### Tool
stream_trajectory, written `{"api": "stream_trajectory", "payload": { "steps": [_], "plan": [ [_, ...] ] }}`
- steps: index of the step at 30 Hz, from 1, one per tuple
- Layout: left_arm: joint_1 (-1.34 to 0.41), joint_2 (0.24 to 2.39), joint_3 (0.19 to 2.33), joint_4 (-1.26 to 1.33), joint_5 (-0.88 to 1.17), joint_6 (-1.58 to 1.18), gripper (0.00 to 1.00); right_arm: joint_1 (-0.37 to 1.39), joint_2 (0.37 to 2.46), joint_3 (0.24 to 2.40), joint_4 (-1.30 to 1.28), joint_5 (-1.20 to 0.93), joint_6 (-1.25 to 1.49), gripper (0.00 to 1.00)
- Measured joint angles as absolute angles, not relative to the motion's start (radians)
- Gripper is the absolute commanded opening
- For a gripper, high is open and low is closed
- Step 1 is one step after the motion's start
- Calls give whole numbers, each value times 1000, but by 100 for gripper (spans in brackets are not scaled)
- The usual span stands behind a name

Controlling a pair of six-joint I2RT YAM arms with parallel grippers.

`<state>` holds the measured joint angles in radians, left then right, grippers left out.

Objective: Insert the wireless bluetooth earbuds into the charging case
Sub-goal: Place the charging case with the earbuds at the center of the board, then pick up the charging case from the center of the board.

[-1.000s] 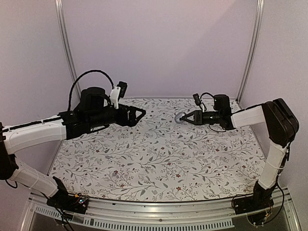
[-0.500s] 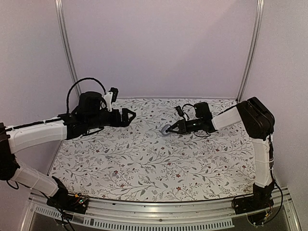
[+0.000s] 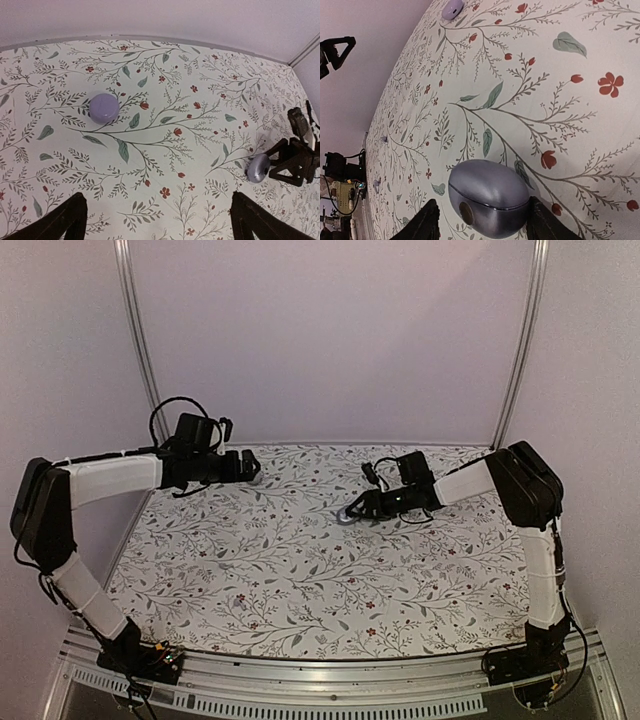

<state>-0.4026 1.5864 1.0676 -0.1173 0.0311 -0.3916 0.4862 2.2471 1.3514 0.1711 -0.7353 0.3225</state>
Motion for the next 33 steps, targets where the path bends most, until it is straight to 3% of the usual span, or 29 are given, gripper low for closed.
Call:
{"api": "stream_trajectory", "payload": {
  "steps": [4,7,12,23,33],
  "plan": [
    [-354,1708,1190,-159,28,-347,100,486,2230,1364,137,-673,287,78],
    [-317,1811,1284,-208,22,-295,100,476,2193,1349,106,-617,258,98],
    [-274,1947,1402,-260,27,-208,100,422,2082,1271,94,-572,229,99],
    [-258,2249,1779,-402,67,-77,87,369,1784,1146,130,-518,183,99],
    [-259,2406,1888,-484,61,-51,79,371,1672,1068,159,-522,187,99]
  ]
}}
